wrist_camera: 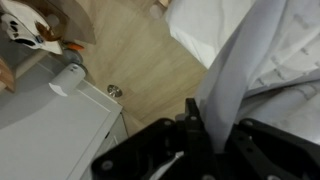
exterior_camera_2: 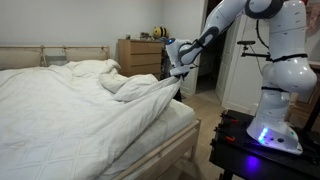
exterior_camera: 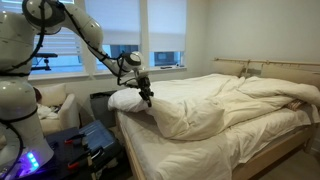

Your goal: Spread the bed

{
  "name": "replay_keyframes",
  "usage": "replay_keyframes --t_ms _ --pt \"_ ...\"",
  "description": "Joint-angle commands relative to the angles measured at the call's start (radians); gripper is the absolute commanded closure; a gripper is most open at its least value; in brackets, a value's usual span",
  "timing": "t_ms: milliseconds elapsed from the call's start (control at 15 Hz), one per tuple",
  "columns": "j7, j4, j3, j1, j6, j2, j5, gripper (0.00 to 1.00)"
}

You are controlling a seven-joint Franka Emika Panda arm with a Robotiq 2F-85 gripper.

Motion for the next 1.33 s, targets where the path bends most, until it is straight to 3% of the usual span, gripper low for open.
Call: replay_keyframes --t_ms 0,267,600,733,1267 --pt "0.071 -0.159 0.115 -0.097 -0.115 -0.181 -0.066 0.99" --pt "0.084 -0.253 0.217 -0.187 -0.142 -0.259 -0.035 0.99" --pt "0.068 -0.305 0.271 -0.263 -0.128 -0.298 -0.020 0.99" --pt "0.082 -0.305 0.280 -0.281 -0.112 -0.296 -0.034 0.68" --pt "0.000 -0.209 0.275 -0.331 0.119 -0.170 -0.134 0.10"
